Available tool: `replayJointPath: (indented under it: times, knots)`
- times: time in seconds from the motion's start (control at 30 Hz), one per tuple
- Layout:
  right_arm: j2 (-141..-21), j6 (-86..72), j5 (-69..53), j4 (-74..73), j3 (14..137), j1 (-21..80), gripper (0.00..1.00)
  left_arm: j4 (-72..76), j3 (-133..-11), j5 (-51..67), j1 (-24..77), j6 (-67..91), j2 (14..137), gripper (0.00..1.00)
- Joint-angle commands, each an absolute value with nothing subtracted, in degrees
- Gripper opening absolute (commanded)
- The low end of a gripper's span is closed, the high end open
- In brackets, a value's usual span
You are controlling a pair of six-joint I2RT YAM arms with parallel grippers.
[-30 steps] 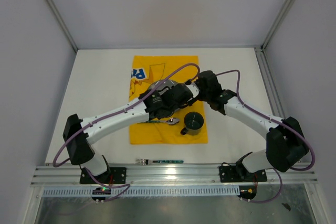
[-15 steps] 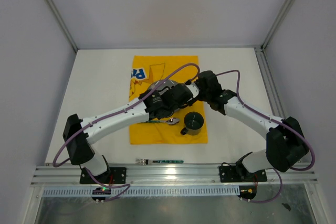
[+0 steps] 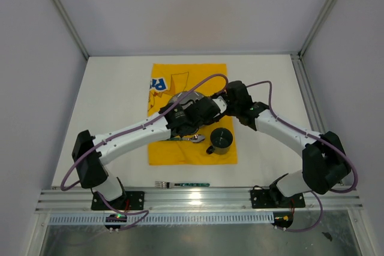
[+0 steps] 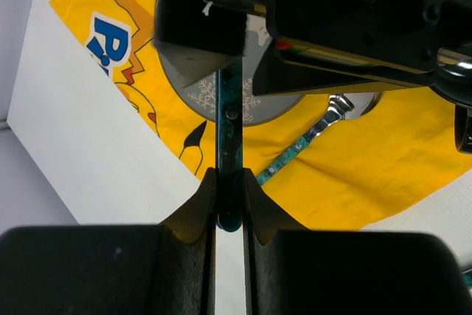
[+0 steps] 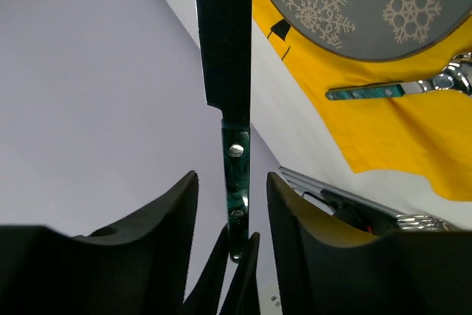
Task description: Set the dinner table for one person
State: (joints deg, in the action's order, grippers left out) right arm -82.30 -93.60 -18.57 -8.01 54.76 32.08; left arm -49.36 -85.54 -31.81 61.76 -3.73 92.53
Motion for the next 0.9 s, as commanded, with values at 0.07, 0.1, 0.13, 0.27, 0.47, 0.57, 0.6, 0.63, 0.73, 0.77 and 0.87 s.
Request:
replayJointPath:
  times: [0.07,0.1,0.13,0.27,0.47,0.57,0.6,0.63,0.73,0.77,0.87]
  knots:
    - [-82.97,-93.25,-20.83,-10.19,58.62,32.26,0.58,-49.75,-84.64,-32.17,61.96,-3.43,90.18,0.00]
    - [-82.88,-93.34,-20.66,-10.20,58.54,32.26,0.59,-49.83,-84.64,-32.25,62.05,-3.43,90.00,0.00]
    - [-82.79,-93.34,-20.65,-10.20,58.54,32.26,0.60,-49.83,-84.55,-32.43,62.05,-3.34,89.83,0.00]
    - [-82.97,-92.64,-21.01,-10.19,58.54,32.26,0.61,-50.62,-84.55,-32.70,62.05,-2.73,89.30,0.00]
    - [-82.79,-91.15,-21.62,-11.51,58.18,31.73,0.61,-57.03,-85.61,-28.84,62.05,0.69,88.16,0.00]
    - [-82.44,-90.35,-21.62,-12.04,57.92,30.68,0.61,-60.11,-83.59,-27.60,62.05,4.56,86.06,0.00]
    - [-82.35,-90.26,-21.62,-12.13,57.83,30.41,0.61,-60.81,-82.02,-27.25,61.96,6.57,85.61,0.00]
    - [-82.35,-89.83,-21.80,-12.22,57.92,30.15,0.61,-61.52,-81.22,-27.07,62.05,7.55,85.00,0.00]
    - [-82.70,-89.21,-22.41,-12.22,58.18,29.36,0.61,-63.80,-78.67,-25.14,62.05,11.49,83.06,0.00]
    - [-83.05,-89.03,-22.50,-12.30,58.53,29.18,0.61,-64.42,-78.05,-24.53,62.05,12.30,82.53,0.00]
    - [-83.67,-88.86,-23.20,-12.13,58.88,28.92,0.61,-64.69,-74.89,-21.80,62.05,15.64,79.81,0.00]
